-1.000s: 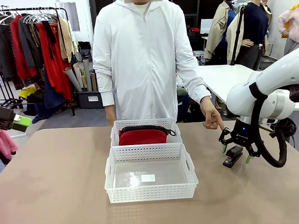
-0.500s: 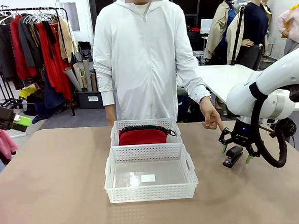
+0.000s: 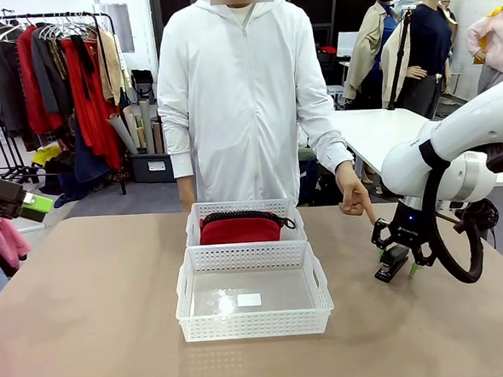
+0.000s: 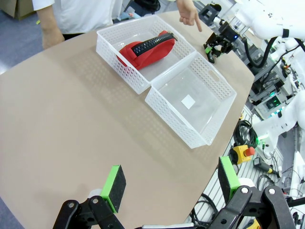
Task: Distribute items into two baskets.
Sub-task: Pick up the Stapler that the person points to.
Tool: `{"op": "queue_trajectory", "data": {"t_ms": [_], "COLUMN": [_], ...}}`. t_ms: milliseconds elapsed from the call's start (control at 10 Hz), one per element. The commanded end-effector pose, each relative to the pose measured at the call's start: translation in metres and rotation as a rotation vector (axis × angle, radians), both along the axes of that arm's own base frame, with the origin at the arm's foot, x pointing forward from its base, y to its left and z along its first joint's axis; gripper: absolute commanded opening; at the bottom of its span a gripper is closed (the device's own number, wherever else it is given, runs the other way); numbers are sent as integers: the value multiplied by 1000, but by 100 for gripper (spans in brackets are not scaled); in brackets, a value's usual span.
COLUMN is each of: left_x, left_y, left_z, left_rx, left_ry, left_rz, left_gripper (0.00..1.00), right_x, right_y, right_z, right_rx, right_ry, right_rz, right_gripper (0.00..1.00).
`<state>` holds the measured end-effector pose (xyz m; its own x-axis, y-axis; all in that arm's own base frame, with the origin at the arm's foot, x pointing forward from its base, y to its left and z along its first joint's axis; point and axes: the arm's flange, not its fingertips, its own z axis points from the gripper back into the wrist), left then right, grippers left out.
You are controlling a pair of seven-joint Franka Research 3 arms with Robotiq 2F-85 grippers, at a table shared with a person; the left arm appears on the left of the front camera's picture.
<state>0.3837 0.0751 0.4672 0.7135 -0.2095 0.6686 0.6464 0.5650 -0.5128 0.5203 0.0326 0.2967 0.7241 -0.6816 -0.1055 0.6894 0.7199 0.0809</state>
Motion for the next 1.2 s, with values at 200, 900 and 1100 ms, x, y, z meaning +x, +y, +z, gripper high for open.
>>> {"op": "queue_trajectory", "data": {"t_ms": [200,900,1100], "left_x": [-1,-1,-1], "left_y": [0,0,0], "left_z": [1,1,1], "left_rx": [-14,-14,-14], "left_ry": [0,0,0], "left_rz": [0,0,0], "left_gripper": [100,100,100], "right_x": [3,0,0], "right_y": [2,1,1], "right_z": [-2,0,0], "right_rx": [-24,-1,-1], "right_ry": [5,1,1], "right_rz": [-2,2,3], "right_gripper": [0,0,0]}}
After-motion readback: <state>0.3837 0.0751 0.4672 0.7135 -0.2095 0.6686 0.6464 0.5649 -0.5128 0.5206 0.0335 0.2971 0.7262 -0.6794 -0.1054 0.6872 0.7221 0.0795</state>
